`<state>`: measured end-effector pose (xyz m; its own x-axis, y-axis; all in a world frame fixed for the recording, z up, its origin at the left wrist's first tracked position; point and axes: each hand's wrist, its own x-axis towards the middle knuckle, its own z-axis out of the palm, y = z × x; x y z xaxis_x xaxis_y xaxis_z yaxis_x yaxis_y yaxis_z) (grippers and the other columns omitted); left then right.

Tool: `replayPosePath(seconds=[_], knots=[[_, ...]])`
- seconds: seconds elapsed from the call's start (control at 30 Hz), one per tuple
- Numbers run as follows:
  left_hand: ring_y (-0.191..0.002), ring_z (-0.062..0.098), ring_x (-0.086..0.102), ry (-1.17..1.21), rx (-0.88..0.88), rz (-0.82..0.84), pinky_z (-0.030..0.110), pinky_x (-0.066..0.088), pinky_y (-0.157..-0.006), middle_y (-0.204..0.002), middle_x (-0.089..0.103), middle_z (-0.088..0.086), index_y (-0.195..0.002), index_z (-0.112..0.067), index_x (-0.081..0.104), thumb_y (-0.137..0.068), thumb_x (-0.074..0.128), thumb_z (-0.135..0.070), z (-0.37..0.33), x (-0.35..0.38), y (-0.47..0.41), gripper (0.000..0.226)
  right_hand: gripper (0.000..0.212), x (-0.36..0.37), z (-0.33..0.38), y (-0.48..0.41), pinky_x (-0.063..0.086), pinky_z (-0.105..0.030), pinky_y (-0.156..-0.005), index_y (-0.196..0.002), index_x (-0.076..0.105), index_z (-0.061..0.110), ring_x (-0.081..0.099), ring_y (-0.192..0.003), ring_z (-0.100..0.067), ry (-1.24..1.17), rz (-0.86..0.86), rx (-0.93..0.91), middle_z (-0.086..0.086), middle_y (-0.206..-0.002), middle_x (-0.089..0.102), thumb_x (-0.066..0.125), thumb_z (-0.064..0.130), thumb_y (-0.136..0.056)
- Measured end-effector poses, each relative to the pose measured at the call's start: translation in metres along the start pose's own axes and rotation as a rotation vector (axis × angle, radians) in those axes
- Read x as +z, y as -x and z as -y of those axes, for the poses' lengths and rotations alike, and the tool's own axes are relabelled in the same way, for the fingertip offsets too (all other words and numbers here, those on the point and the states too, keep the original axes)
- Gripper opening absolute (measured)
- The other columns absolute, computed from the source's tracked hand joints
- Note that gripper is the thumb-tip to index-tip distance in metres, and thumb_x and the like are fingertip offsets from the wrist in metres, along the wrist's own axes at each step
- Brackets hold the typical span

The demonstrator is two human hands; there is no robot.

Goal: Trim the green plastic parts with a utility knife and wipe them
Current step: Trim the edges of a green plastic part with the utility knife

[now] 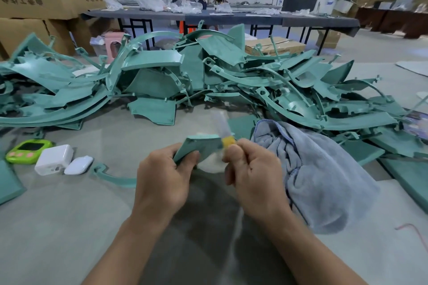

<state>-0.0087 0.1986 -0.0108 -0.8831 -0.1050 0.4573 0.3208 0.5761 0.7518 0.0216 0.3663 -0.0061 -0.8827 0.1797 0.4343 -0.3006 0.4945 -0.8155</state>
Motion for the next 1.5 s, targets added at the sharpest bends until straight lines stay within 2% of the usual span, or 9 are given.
replayPosePath(seconds=[0.2, 0.5, 0.63, 0.8, 0.93, 1.07, 1.17, 1.3, 1.5], knots=[[-0.067, 0.018, 0.062, -0.006, 0.067, 0.016, 0.036, 0.048, -0.054, -0.077, 0.069, -0.010, -0.100, -0.043, 0.060, -0.092, 0.075, -0.031, 0.001, -0.001, 0.002, 0.020, 0.044, -0.011, -0.020, -0.016, 0.040, -0.033, -0.056, -0.063, 0.052, 0.018, 0.056, -0.060, -0.022, 0.368, -0.061, 0.320, 0.001, -0.060, 0.059, 0.047, 0.034, -0.104], [-0.112, -0.005, 0.065, -0.031, 0.607, 0.176, 0.026, 0.045, -0.099, -0.117, 0.073, -0.018, -0.112, -0.027, 0.079, -0.092, 0.060, -0.031, -0.018, -0.007, 0.017, 0.028, 0.036, -0.026, -0.018, -0.035, 0.063, -0.037, -0.066, -0.070, 0.056, 0.010, 0.073, -0.067, -0.024, -0.979, -0.032, 0.822, -0.015, -0.080, 0.076, 0.056, 0.024, -0.104], [-0.128, 0.011, 0.057, -0.136, 0.617, 0.196, 0.034, 0.038, -0.111, -0.129, 0.069, -0.010, -0.116, -0.030, 0.077, -0.085, 0.064, -0.009, -0.012, -0.010, 0.012, 0.040, 0.038, -0.037, -0.024, -0.036, 0.063, -0.041, -0.081, -0.069, 0.057, 0.009, 0.075, -0.081, -0.026, -0.954, 0.087, 0.775, -0.016, -0.098, 0.078, 0.056, 0.025, -0.103], [-0.152, 0.024, 0.026, -0.527, 0.157, 0.334, 0.038, 0.028, -0.121, -0.166, 0.027, 0.001, -0.156, -0.028, 0.038, -0.082, 0.049, 0.010, 0.009, -0.021, 0.007, 0.084, 0.035, -0.029, -0.021, -0.033, 0.062, -0.033, -0.072, -0.071, 0.066, 0.005, 0.074, -0.078, -0.022, -0.848, 0.041, 0.645, -0.016, -0.090, 0.077, 0.057, 0.016, -0.102], [-0.148, 0.010, 0.035, -0.339, 0.042, 0.410, 0.016, 0.020, -0.116, -0.160, 0.035, -0.016, -0.147, -0.032, 0.053, -0.069, 0.048, 0.014, 0.010, -0.028, 0.010, 0.091, 0.034, -0.024, -0.017, -0.028, 0.064, -0.032, -0.071, -0.070, 0.067, 0.004, 0.075, -0.078, -0.023, -0.846, 0.084, 0.634, -0.019, -0.091, 0.077, 0.058, 0.012, -0.102], [-0.139, -0.025, 0.015, -0.073, 0.020, 0.617, 0.010, 0.015, -0.118, -0.152, 0.026, -0.041, -0.145, -0.053, 0.047, -0.058, 0.055, -0.017, -0.009, -0.023, 0.011, 0.095, 0.033, -0.018, -0.010, -0.023, 0.064, -0.033, -0.072, -0.071, 0.067, 0.002, 0.076, -0.082, -0.025, -0.874, 0.130, 0.634, -0.022, -0.097, 0.077, 0.057, 0.010, -0.102], [-0.152, -0.005, -0.002, -0.333, 0.149, 0.636, 0.020, 0.003, -0.122, -0.165, -0.002, -0.030, -0.157, -0.053, 0.004, -0.073, 0.066, -0.045, -0.010, 0.001, 0.026, 0.105, 0.034, -0.014, -0.008, -0.020, 0.064, -0.034, -0.079, -0.071, 0.068, 0.003, 0.076, -0.087, -0.024, -0.917, 0.159, 0.626, -0.022, -0.101, 0.076, 0.057, 0.010, -0.101], [-0.127, 0.022, 0.057, -0.252, 0.092, 0.235, 0.034, 0.045, -0.105, -0.151, 0.053, -0.005, -0.156, -0.037, 0.035, -0.094, 0.068, -0.032, -0.006, 0.010, 0.024, 0.070, 0.030, -0.018, -0.007, -0.022, 0.062, -0.032, -0.076, -0.077, 0.071, 0.001, 0.074, -0.084, -0.026, -0.832, 0.110, 0.509, -0.020, -0.097, 0.077, 0.058, 0.013, -0.101], [-0.118, 0.011, 0.059, -0.155, 0.038, 0.068, 0.014, 0.042, -0.095, -0.133, 0.067, -0.010, -0.141, -0.035, 0.061, -0.097, 0.067, -0.026, 0.004, 0.000, 0.012, 0.045, 0.026, -0.020, -0.004, -0.011, 0.034, -0.020, -0.048, -0.070, 0.072, 0.019, 0.045, -0.049, -0.006, -0.125, 0.178, 0.002, -0.004, -0.058, 0.060, 0.069, 0.027, -0.095]])
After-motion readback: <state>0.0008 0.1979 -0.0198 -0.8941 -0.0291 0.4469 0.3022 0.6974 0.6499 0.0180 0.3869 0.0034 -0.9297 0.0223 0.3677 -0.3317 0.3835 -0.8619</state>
